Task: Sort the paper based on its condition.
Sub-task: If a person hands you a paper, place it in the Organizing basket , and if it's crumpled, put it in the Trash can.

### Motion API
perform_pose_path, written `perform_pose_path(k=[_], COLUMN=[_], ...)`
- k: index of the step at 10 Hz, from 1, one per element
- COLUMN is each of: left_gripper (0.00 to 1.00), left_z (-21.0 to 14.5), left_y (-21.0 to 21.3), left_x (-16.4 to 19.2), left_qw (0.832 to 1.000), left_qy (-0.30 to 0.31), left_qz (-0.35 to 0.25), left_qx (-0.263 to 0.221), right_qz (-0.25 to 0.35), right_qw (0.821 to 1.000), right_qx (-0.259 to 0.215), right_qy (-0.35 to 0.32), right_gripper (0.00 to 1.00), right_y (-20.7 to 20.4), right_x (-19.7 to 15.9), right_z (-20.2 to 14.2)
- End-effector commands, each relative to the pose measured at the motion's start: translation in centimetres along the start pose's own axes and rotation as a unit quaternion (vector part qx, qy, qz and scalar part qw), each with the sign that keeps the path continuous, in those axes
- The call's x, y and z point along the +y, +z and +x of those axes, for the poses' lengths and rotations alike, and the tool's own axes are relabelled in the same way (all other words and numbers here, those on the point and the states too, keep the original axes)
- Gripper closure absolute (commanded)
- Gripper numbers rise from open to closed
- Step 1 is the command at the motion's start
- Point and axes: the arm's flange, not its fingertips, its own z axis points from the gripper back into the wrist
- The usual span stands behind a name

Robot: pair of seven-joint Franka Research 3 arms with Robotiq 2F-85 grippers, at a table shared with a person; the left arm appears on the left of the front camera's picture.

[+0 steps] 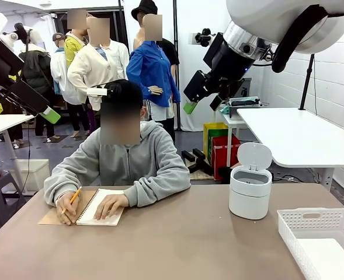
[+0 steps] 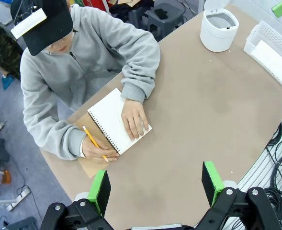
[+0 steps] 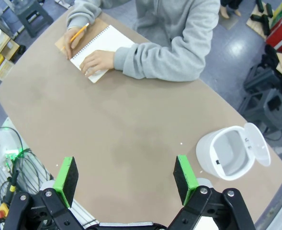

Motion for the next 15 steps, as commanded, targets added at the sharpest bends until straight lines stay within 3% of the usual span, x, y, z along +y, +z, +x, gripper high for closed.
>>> perform_pose_path(k=[1,15], left_gripper=[0.0,0.0], left_z=[-0.01,-0.01], left_y=[0.01,0.01], left_x=[0.02,0.02], left_qw=[1.0,1.0], left_qy=[0.0,0.0], left_qz=[0.0,0.0], left_qx=[0.0,0.0], right_qz=[0.0,0.0], right_qw=[1.0,1.0], right_qx=[0.0,0.0], right_qy=[-0.002,-0.002], right_gripper=[0.0,0.0], right_y=[-0.01,-0.01], right_x=[-0.18,-0.18], right_z=[-0.05,-0.05])
